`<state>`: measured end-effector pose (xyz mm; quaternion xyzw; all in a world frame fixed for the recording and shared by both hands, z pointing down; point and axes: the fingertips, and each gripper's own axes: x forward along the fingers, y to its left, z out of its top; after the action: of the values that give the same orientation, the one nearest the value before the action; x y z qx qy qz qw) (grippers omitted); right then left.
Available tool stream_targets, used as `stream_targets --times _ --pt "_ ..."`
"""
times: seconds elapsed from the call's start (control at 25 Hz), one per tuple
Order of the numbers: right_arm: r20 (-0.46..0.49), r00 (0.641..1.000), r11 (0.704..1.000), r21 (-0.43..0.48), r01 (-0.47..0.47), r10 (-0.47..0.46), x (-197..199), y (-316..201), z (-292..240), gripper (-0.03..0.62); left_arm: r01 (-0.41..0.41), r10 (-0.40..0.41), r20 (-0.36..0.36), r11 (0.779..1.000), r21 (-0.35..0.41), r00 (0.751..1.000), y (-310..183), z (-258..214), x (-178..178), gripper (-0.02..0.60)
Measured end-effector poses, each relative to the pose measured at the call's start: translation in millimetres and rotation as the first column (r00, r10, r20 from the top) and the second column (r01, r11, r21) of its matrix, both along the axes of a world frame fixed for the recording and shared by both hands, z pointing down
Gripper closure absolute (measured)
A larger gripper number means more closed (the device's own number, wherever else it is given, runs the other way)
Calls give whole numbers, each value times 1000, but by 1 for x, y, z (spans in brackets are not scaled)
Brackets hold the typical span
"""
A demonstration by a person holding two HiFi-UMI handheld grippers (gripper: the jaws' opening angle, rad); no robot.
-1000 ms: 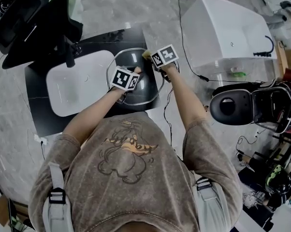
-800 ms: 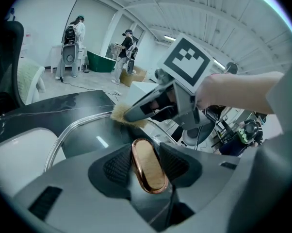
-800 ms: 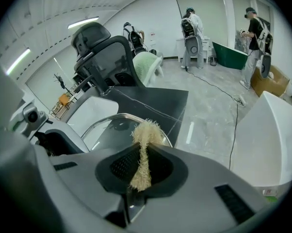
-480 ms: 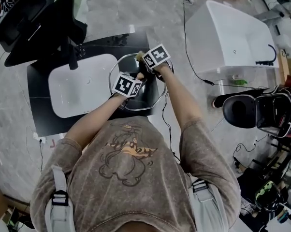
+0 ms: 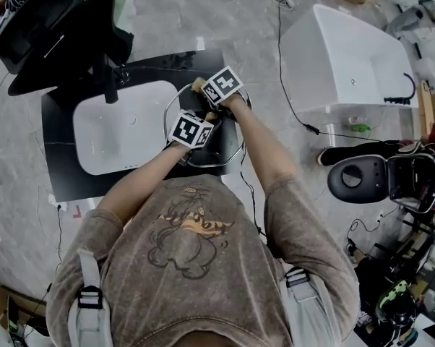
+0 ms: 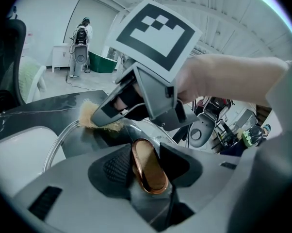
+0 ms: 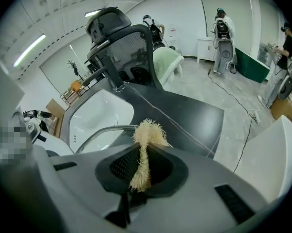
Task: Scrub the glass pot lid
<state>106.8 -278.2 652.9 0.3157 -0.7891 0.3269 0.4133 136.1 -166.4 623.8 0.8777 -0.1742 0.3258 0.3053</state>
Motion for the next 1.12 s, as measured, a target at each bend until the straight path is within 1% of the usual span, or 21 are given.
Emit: stream_targets --times 0.16,0.44,0.72,1.12 --pt "-6 999 999 10 37 -37 -10 -1 0 551 5 -5 1 1000 -5 1000 0 1 -1 387" --pt "25 995 995 13 97 -98 -25 2 -1 551 20 -20 -5 1000 11 1000 0 0 -1 387" --pt "74 983 986 5 165 -165 -40 9 -3 551 26 -25 -8 1000 11 1000 2 -1 -1 387" --pt "154 962 971 -33 235 -227 -66 21 -4 551 26 -26 -16 1000 6 1000 0 0 -1 385"
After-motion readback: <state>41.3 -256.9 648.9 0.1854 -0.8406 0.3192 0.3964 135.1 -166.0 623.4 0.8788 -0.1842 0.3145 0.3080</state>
